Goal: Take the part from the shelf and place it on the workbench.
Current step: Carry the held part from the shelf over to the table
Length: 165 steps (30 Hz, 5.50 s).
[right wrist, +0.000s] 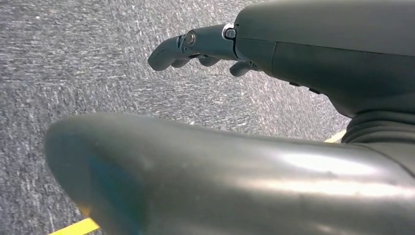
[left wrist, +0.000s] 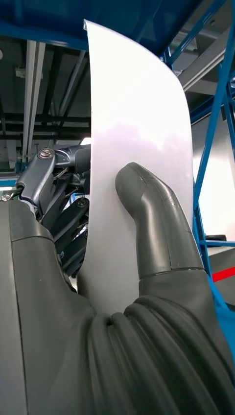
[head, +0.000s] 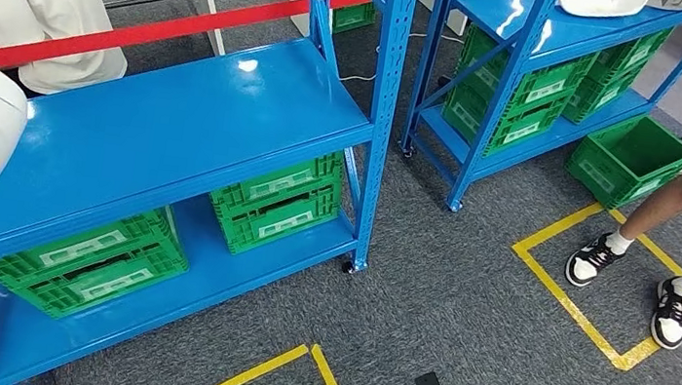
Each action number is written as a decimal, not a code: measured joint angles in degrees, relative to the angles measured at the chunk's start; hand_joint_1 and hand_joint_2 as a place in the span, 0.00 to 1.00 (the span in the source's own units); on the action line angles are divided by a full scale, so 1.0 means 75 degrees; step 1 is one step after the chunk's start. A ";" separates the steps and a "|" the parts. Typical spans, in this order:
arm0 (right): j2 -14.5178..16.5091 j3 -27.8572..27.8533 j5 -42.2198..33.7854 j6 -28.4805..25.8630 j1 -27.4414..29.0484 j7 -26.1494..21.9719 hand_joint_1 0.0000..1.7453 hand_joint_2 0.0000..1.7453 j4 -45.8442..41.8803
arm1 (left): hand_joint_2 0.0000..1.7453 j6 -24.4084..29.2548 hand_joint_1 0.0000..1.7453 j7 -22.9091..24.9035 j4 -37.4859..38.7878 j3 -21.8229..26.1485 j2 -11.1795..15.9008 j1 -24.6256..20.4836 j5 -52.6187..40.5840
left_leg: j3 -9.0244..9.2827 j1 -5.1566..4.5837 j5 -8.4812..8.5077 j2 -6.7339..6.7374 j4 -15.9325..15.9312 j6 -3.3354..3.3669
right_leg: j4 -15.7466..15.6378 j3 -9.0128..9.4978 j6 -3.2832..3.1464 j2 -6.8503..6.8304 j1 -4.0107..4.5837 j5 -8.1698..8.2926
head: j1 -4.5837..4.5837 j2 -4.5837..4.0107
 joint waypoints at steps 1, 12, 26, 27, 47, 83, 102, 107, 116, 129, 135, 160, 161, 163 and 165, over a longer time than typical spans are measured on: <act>0.0001 -0.0015 -0.0020 0.0013 -0.0003 -0.0005 0.00 0.00 0.0000 | 1.00 -0.0028 1.00 -0.0001 -0.0020 -0.0001 0.0000 -0.0004 -0.0009 | 0.0385 -0.0020 0.0023 0.0000 -0.0525 0.0033 | -0.0005 -0.0037 0.0033 0.0001 0.0001 0.0061 | 0.0004 0.0000; 0.0011 -0.0157 -0.0155 0.0019 -0.0001 0.0002 0.00 0.00 0.0000 | 1.00 -0.0217 1.00 -0.0002 -0.0005 -0.0003 -0.0005 -0.0014 -0.0061 | 0.0060 -0.0043 0.0693 0.0060 -0.1253 0.0411 | 0.1812 -0.0533 0.0357 0.0024 0.0003 -0.1121 | 0.0034 0.0000; 0.0060 -0.0380 -0.0324 0.0007 -0.0040 0.0030 0.00 0.00 -0.0001 | 1.00 -0.0522 1.00 -0.0111 0.0145 -0.0020 0.0034 0.0059 -0.0057 | -0.0946 0.0022 -0.0291 0.0041 0.0459 -0.0124 | -0.0143 0.0503 -0.0084 -0.0027 0.0027 -0.0325 | 0.0036 0.0000; 0.0060 -0.0384 -0.0317 0.0019 -0.0033 0.0023 0.00 0.00 -0.0001 | 1.00 -0.0514 1.00 -0.0133 0.0144 -0.0020 0.0044 0.0119 -0.0078 | -0.0934 0.0031 -0.0390 0.0041 0.0800 -0.0140 | -0.0138 0.0385 -0.0077 -0.0027 0.0027 -0.0228 | 0.0037 0.0000; 0.0068 -0.0398 -0.0254 0.0190 0.0007 -0.0166 0.00 0.00 -0.0002 | 1.00 -0.0462 1.00 -0.0221 -0.0051 0.0003 0.0268 0.0572 -0.0166 | -0.0483 -0.0046 0.1024 0.0076 -0.1114 0.0333 | 0.0752 0.0700 0.0316 -0.0001 0.0021 -0.0686 | 0.0004 0.0000; 0.0104 -0.0398 -0.0201 0.0455 -0.0041 -0.0281 0.00 0.00 0.0010 | 1.00 -0.0222 1.00 -0.0161 0.0174 0.0037 0.0942 0.0357 -0.0012 | -0.0521 -0.0027 0.1065 0.0092 -0.1041 0.0120 | -0.0259 0.1088 0.0065 -0.0018 0.0081 -0.0810 | -0.0018 0.0000; 0.0128 -0.0460 -0.0283 0.0562 -0.0012 -0.0291 0.00 0.00 0.0009 | 1.00 -0.0494 1.00 -0.0043 0.0294 0.0029 0.0573 0.0181 -0.0302 | 0.0514 -0.0005 0.0343 0.0098 -0.1411 0.0480 | 0.0927 -0.0531 0.0368 -0.0012 0.0011 -0.0781 | -0.0046 0.0000; 0.0117 -0.0479 -0.0263 0.0624 -0.0005 -0.0396 0.00 0.00 0.0009 | 1.00 -0.0508 1.00 -0.0033 0.0335 0.0028 0.0566 0.0215 -0.0299 | -0.0209 0.0001 0.0758 0.0096 -0.1208 0.0402 | 0.1361 0.0045 0.0417 -0.0011 -0.0008 -0.0600 | -0.0042 0.0000; 0.0129 -0.0484 -0.0232 0.0678 0.0016 -0.0402 0.00 0.00 0.0012 | 1.00 -0.0496 1.00 -0.0063 0.0347 0.0037 0.0638 0.0260 -0.0255 | -0.0796 -0.0003 0.0477 0.0060 -0.0483 0.0007 | -0.0242 0.0790 -0.0003 -0.0015 -0.0012 -0.0606 | -0.0033 0.0000; 0.0142 -0.0488 -0.0214 0.0832 0.0022 -0.0466 0.00 0.00 0.0009 | 1.00 -0.0271 1.00 -0.0227 0.0248 0.0117 0.0719 0.0388 -0.0323 | 0.0582 -0.0160 0.0248 0.0046 -0.1444 0.0387 | -0.0244 0.0382 0.0169 -0.0178 0.0048 -0.0150 | -0.0036 0.0000; 0.0109 -0.0490 -0.0218 0.0847 0.0021 -0.0512 0.00 0.00 0.0009 | 1.00 -0.0270 1.00 -0.0227 0.0271 0.0119 0.0720 0.0439 -0.0321 | 0.0362 -0.0040 0.0505 -0.0240 -0.1441 0.0473 | 0.1765 -0.0402 0.0345 -0.0068 0.0020 -0.1269 | -0.0018 0.0000; 0.0085 -0.0497 -0.0148 0.0984 -0.0002 -0.0524 0.00 0.00 0.0006 | 1.00 -0.0327 1.00 -0.0345 0.0162 0.0251 0.0993 0.0572 -0.0176 | 0.0159 0.0011 0.0394 0.0258 -0.1123 0.0241 | -0.0055 0.0626 0.0331 -0.0944 -0.0028 -0.0537 | -0.0072 0.0000; 0.0084 -0.0496 -0.0139 0.0988 -0.0006 -0.0527 0.00 0.00 0.0007 | 1.00 -0.0313 1.00 -0.0340 0.0124 0.0251 0.0991 0.0586 -0.0189 | 0.0147 0.0026 0.0430 0.0177 -0.1141 0.0294 | 0.0142 0.0544 0.0363 -0.0727 -0.0041 -0.0687 | -0.0060 0.0000; 0.0080 -0.0495 -0.0127 0.0996 0.0017 -0.0523 0.00 0.00 0.0008 | 1.00 -0.0275 1.00 -0.0329 0.0065 0.0251 0.0946 0.0637 -0.0234 | 0.0106 0.0032 0.0484 0.0005 -0.1152 0.0372 | 0.0991 0.0165 0.0377 -0.0230 -0.0039 -0.1180 | -0.0034 0.0000; 0.0073 -0.0495 -0.0121 0.1000 0.0053 -0.0514 0.00 0.00 0.0009 | 1.00 -0.0255 1.00 -0.0319 0.0040 0.0250 0.0886 0.0720 -0.0275 | 0.0048 0.0005 0.0516 -0.0205 -0.1136 0.0417 | 0.1884 -0.0257 0.0350 -0.0065 -0.0003 -0.1521 | -0.0026 0.0000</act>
